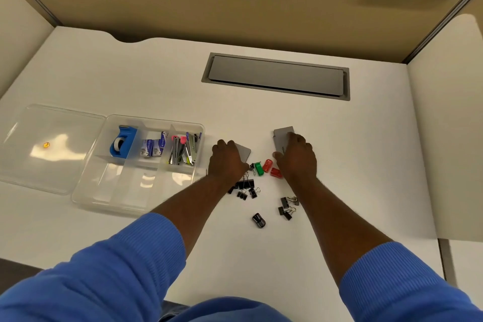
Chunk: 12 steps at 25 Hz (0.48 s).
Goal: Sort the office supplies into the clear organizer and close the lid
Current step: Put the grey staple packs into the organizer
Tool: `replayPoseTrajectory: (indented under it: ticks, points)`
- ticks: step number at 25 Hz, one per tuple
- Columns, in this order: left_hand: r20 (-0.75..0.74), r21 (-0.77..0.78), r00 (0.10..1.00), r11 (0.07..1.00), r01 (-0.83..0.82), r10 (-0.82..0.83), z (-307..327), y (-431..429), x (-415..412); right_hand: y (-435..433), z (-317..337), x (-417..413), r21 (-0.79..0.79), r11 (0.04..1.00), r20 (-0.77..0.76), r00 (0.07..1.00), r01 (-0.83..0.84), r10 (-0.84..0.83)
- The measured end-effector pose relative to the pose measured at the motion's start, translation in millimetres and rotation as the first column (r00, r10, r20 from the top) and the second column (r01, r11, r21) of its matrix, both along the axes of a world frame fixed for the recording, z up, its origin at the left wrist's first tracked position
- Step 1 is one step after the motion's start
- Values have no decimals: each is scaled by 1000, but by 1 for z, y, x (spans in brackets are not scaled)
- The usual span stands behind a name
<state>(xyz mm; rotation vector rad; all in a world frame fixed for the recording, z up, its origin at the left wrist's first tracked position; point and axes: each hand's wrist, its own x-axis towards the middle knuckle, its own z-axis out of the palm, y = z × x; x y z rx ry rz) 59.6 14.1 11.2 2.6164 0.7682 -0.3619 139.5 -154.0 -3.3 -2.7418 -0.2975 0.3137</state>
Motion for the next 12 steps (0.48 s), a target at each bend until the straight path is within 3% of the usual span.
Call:
replayPoseTrajectory:
  ticks: [6,12]
  points:
    - [-1,34,1000,999,30,-30,6,-2,3,5,4,2,-3,1000,13,1000,18,-18]
    - [128,31,992,999,17,-21,29,4,10,8,24,7,60,997,50,997,57,-60]
